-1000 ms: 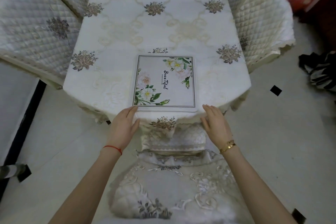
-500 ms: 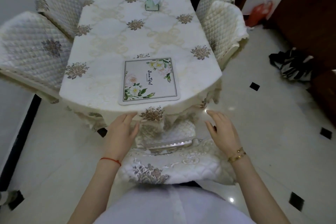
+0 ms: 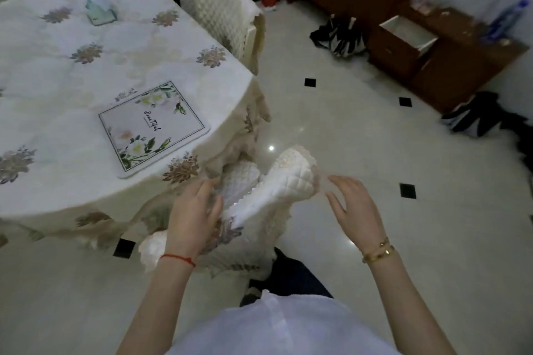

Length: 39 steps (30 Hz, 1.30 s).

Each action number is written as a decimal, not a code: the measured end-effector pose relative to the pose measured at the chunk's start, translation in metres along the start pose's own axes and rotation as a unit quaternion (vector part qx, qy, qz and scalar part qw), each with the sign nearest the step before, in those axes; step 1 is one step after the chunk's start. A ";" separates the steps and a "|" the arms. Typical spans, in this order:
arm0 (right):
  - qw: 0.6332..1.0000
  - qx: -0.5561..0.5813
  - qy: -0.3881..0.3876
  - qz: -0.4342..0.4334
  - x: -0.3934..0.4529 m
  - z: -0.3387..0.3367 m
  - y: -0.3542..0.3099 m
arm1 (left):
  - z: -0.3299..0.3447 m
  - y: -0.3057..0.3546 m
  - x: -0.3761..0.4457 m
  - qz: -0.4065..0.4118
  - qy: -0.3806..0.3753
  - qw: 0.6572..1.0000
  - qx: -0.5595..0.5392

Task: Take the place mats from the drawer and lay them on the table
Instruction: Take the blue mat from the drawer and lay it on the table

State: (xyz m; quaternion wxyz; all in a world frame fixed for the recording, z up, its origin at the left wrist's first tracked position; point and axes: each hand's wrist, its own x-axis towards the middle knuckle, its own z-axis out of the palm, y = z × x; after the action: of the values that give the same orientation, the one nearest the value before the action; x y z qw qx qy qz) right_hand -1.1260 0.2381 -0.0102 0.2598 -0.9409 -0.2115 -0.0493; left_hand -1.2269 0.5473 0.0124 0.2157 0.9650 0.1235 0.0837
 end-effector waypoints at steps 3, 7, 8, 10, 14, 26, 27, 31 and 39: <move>0.998 -0.004 0.012 0.062 -0.037 -0.018 0.022 | 0.011 0.032 0.001 0.060 -0.006 0.998 -0.015; 0.993 -0.002 0.029 0.115 -0.065 -0.037 0.054 | 0.032 0.075 0.016 0.129 -0.015 0.991 -0.034; 0.991 0.002 0.035 0.129 -0.069 -0.041 0.064 | 0.039 0.086 0.022 0.140 -0.024 0.989 -0.039; 0.986 0.008 0.044 0.160 -0.074 -0.049 0.083 | 0.055 0.111 0.036 0.147 -0.042 0.987 -0.052; 0.978 0.006 0.063 0.198 -0.072 -0.079 0.134 | 0.086 0.172 0.071 0.171 -0.055 0.982 -0.062; 0.979 -0.011 0.081 0.185 0.031 -0.153 0.299 | 0.163 0.309 0.184 0.141 -0.069 0.985 -0.078; 0.979 -0.009 0.075 0.187 0.042 -0.151 0.309 | 0.171 0.312 0.197 0.136 -0.073 0.985 -0.075; 0.977 0.005 0.045 0.209 0.095 -0.138 0.350 | 0.208 0.317 0.259 0.119 -0.090 0.987 -0.064; 0.976 -0.011 0.062 0.209 0.287 -0.149 0.437 | 0.243 0.344 0.469 0.127 -0.055 0.990 -0.040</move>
State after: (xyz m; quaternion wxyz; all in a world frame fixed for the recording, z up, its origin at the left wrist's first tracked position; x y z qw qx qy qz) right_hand -0.6779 -0.0697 -0.0285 0.2665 -0.9623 0.0071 -0.0546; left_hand -0.6570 0.2780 -0.0037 0.2482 0.9666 -0.0151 0.0624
